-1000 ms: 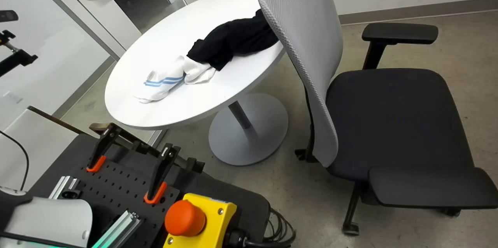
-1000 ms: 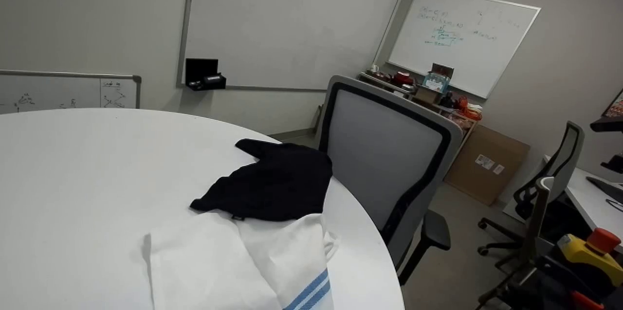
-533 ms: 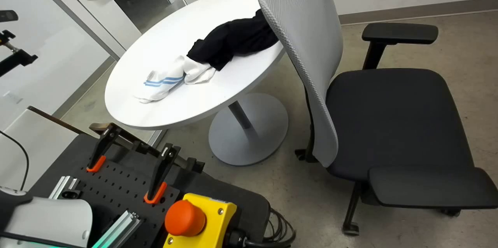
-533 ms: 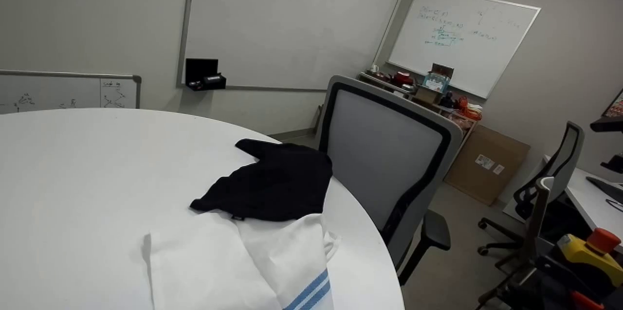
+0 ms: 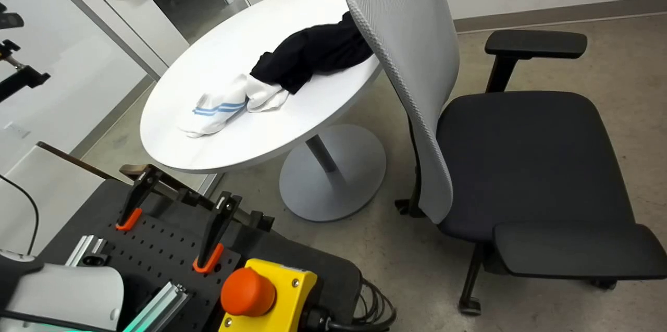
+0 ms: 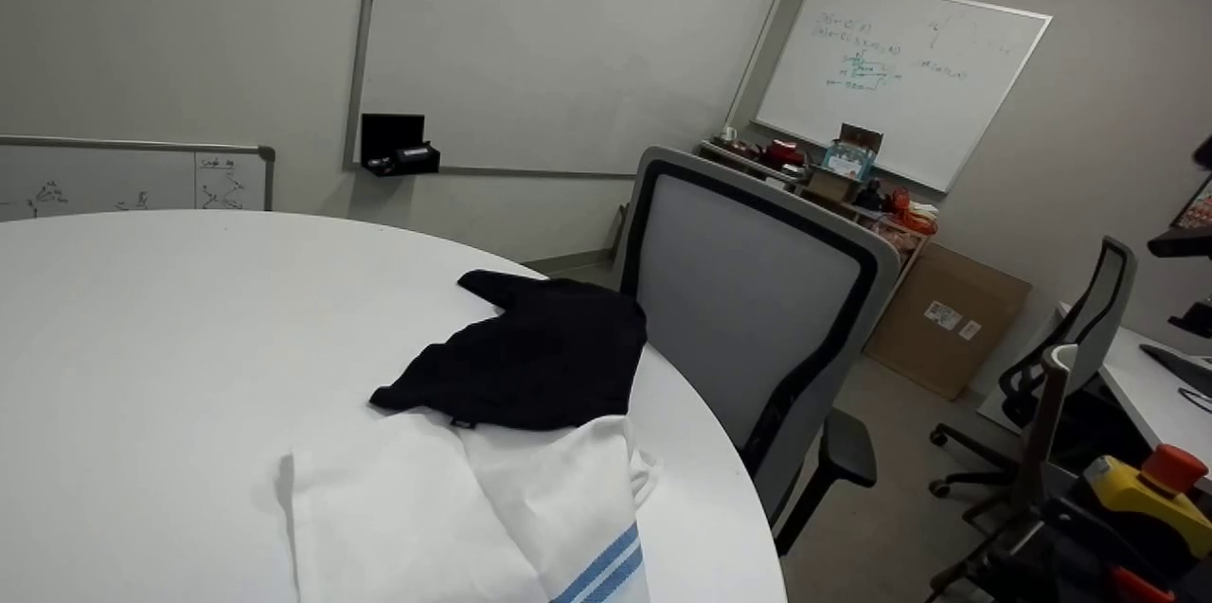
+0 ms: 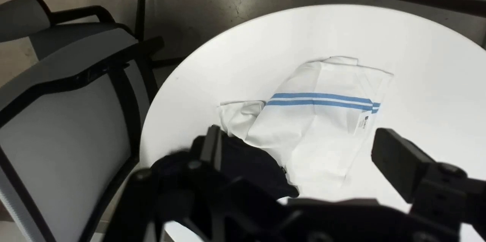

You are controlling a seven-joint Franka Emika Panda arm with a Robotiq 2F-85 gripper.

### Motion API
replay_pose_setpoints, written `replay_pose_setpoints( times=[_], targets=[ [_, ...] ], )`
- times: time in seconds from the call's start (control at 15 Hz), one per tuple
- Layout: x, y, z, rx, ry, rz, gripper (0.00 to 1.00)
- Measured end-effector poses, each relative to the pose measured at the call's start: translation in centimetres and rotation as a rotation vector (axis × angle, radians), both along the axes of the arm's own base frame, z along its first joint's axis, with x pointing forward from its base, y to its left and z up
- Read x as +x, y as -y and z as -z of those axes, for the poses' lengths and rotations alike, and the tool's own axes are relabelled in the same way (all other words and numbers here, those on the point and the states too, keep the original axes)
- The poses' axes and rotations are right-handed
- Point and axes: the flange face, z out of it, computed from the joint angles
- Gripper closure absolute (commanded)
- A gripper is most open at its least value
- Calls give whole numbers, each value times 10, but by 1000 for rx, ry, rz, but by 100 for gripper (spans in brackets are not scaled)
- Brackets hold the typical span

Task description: Hang the white towel and the black shirt on the chair, afterwards take the towel off and put it back on the table

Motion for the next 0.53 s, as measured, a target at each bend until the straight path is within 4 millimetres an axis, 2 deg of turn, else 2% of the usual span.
replay_pose_setpoints(
  times=[0.27, 0.53],
  targets=[
    [20, -22, 37, 26, 45, -19, 0],
    [41, -30, 83, 49, 57, 3, 0]
  ],
)
